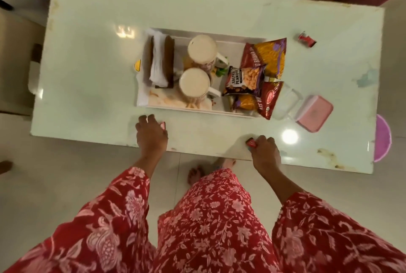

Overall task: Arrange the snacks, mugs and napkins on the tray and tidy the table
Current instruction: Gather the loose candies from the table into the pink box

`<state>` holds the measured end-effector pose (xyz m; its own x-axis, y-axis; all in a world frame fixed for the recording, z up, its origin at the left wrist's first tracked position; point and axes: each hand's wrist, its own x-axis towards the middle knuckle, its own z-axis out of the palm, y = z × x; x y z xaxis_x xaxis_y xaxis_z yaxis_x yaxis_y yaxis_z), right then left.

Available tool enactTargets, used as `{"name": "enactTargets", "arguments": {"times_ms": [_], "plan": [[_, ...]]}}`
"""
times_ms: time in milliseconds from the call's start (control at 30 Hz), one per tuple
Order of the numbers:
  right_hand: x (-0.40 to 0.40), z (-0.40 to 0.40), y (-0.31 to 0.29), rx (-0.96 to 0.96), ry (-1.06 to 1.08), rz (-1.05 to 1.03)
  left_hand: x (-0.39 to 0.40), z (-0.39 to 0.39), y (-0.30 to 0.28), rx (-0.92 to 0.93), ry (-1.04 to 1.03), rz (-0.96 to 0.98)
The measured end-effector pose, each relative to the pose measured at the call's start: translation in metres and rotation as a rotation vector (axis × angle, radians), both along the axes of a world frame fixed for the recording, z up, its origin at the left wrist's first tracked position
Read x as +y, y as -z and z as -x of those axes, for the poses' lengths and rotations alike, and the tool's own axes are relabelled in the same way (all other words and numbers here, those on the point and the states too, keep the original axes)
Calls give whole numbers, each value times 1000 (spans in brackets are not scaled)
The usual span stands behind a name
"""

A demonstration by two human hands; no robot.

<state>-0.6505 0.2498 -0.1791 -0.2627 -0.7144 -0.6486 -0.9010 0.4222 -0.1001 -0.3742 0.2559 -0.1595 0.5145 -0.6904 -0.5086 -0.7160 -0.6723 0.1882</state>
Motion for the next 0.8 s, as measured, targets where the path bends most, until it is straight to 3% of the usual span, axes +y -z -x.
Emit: {"name": "enactTargets", "arguments": {"times_ms": [200,433,800], "plan": [[24,-1,2,-111,42,-24,7,-7,12,23,178,-65],[66,-2,-6,-228,80,-77,32,8,17,54,245,-81],[40,32,-35,-149,182,138,53,132,-14,458,296,-42]]}}
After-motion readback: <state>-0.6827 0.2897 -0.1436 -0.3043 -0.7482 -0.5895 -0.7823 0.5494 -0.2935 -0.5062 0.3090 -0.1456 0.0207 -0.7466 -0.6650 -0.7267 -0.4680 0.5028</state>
